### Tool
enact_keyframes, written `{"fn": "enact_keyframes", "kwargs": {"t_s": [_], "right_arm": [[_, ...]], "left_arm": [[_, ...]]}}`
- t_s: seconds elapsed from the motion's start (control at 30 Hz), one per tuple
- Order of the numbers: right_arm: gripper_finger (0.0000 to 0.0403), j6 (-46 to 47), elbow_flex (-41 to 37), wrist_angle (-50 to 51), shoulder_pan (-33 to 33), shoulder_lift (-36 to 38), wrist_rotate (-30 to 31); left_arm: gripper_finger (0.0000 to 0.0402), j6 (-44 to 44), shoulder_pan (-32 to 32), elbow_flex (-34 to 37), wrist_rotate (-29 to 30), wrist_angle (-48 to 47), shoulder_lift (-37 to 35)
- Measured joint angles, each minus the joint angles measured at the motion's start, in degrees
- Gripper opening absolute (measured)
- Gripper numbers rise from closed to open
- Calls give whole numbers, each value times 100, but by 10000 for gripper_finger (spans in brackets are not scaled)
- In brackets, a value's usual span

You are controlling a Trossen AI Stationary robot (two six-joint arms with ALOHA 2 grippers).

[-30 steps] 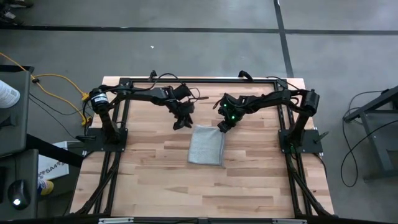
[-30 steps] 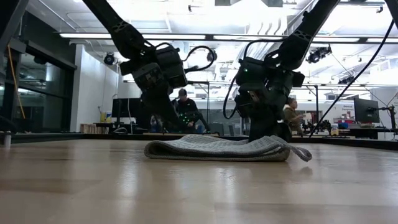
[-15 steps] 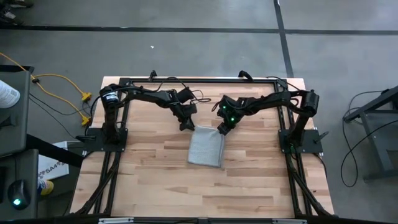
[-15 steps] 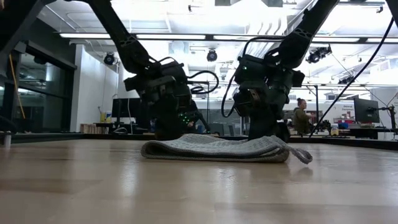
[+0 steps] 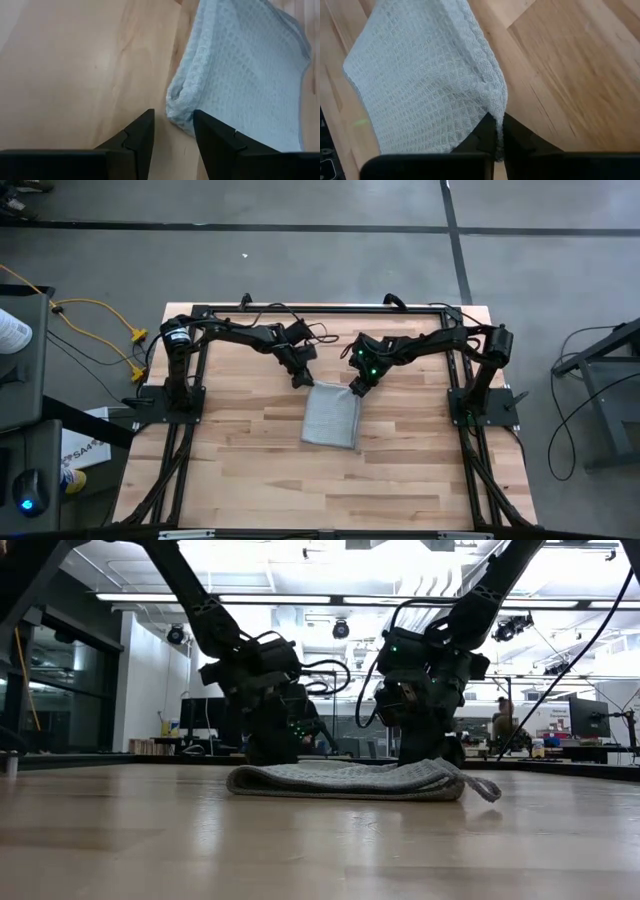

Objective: Fold microfiber towels
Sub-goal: Fold the gray towel

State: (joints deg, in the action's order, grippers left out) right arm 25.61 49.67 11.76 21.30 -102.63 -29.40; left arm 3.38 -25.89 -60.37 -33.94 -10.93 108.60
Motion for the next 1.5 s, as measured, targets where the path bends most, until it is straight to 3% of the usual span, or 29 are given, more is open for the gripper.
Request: {"fn": "enact_keyframes", "kwargs": {"t_s": [0.17,0.43,0.57,0.9,1.1,1.5], "right_arm": [[9,-33,0,1,0,0,-10],[7,-37,0,-1,0,0,-49],[12,-37,2,-1,0,0,-93],[9,-37,2,-47,0,0,-107],[11,-39,2,-47,0,0,-119],[10,-39,2,-88,-11,0,-123]], "left_arm": [[158,15,2,1,-125,27,1],[248,133,2,1,-507,46,1],[275,191,2,1,-805,52,1],[280,323,4,1,-915,87,1],[280,751,118,-5,-152,79,-4],[280,1193,187,-12,262,93,-12]]}}
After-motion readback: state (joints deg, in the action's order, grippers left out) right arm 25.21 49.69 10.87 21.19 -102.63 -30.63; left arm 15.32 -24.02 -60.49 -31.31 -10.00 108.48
